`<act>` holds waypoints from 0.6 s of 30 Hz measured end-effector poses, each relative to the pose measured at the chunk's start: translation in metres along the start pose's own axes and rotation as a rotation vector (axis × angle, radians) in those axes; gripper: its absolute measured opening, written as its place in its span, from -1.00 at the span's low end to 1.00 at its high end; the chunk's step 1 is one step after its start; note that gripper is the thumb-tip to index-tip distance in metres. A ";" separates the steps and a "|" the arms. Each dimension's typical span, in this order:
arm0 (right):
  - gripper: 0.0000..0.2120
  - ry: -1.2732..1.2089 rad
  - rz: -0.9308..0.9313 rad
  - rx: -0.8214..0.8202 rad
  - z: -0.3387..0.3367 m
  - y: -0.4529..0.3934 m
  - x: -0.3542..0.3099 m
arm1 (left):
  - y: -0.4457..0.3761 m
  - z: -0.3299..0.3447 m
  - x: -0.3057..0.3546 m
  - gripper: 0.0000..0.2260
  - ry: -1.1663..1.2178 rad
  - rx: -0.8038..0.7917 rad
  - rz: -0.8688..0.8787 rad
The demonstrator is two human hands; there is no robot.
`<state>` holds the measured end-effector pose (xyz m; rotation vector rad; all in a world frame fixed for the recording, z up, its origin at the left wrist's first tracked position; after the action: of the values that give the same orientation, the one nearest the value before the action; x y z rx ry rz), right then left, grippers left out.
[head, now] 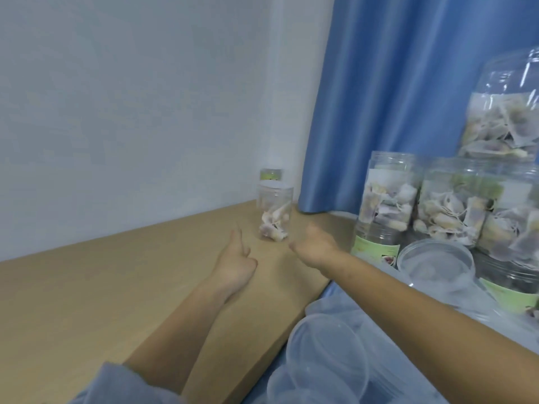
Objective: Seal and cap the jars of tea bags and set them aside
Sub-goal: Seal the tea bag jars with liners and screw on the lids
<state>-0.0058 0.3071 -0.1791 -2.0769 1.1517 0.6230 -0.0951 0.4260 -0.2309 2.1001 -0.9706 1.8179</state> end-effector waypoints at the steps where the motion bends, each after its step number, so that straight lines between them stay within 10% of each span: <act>1: -0.51 0.005 -0.014 -0.018 0.002 -0.002 0.002 | -0.003 0.011 0.000 -0.24 0.001 0.000 -0.001; 12: -0.51 -0.067 -0.070 -0.060 -0.022 0.015 -0.004 | 0.022 0.047 0.052 -0.42 -0.022 -0.053 0.153; 18: -0.89 -0.127 -0.129 0.018 -0.078 0.041 -0.007 | 0.061 0.046 0.104 -0.50 0.004 -0.062 0.244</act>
<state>-0.0385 0.2370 -0.1363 -2.0466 0.9408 0.6690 -0.0909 0.3182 -0.1593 2.0156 -1.3146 1.8714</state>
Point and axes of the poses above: each hand's wrist, its own y-axis away from the middle knuckle, its own z-axis out of the palm, x = y × z, the point moved 1 cm from there along -y, towards the middle knuckle, and after that the axes turned 14 degrees about x, right-handed, at the moved point
